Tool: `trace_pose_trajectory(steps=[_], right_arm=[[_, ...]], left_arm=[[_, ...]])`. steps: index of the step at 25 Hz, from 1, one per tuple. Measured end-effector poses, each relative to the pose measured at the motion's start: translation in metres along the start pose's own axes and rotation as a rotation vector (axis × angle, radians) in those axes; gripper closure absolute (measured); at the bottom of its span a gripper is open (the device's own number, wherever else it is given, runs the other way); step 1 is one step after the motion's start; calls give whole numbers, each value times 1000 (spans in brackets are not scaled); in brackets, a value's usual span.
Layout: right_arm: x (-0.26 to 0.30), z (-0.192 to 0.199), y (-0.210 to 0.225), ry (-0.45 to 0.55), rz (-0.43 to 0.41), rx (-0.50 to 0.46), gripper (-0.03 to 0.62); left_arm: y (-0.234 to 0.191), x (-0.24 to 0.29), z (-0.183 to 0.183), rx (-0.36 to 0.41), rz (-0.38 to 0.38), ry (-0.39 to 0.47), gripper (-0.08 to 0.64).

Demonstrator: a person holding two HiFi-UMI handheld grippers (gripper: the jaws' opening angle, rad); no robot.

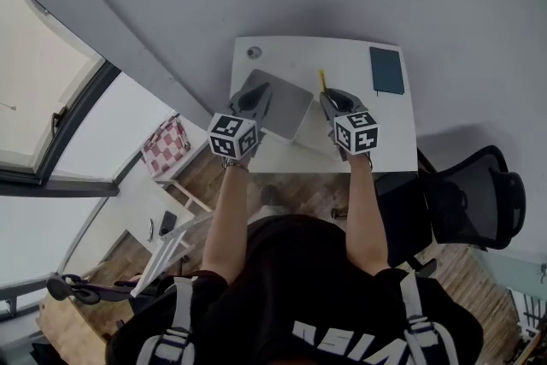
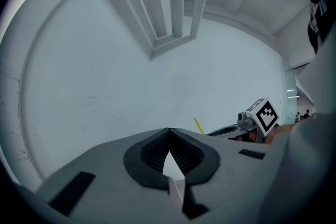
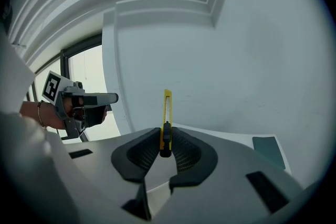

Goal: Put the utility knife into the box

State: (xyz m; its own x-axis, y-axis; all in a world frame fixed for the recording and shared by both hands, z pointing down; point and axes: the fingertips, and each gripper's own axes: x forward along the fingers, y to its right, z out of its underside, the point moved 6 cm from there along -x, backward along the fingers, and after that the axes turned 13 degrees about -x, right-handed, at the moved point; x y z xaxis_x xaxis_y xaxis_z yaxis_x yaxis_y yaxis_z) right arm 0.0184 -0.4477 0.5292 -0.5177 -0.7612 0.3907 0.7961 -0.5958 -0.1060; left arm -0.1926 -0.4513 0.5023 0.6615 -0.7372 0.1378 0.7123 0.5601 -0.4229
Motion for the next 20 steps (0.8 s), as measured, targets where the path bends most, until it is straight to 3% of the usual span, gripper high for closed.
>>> trace_pose_trajectory(steps=[8, 20], right_arm=[[18, -5, -17, -29, 37, 4, 511], [35, -18, -22, -53, -15, -80, 511]], left_arm=[[-32, -6, -8, -13, 35, -10, 535], [-47, -7, -5, -70, 7, 27, 535]])
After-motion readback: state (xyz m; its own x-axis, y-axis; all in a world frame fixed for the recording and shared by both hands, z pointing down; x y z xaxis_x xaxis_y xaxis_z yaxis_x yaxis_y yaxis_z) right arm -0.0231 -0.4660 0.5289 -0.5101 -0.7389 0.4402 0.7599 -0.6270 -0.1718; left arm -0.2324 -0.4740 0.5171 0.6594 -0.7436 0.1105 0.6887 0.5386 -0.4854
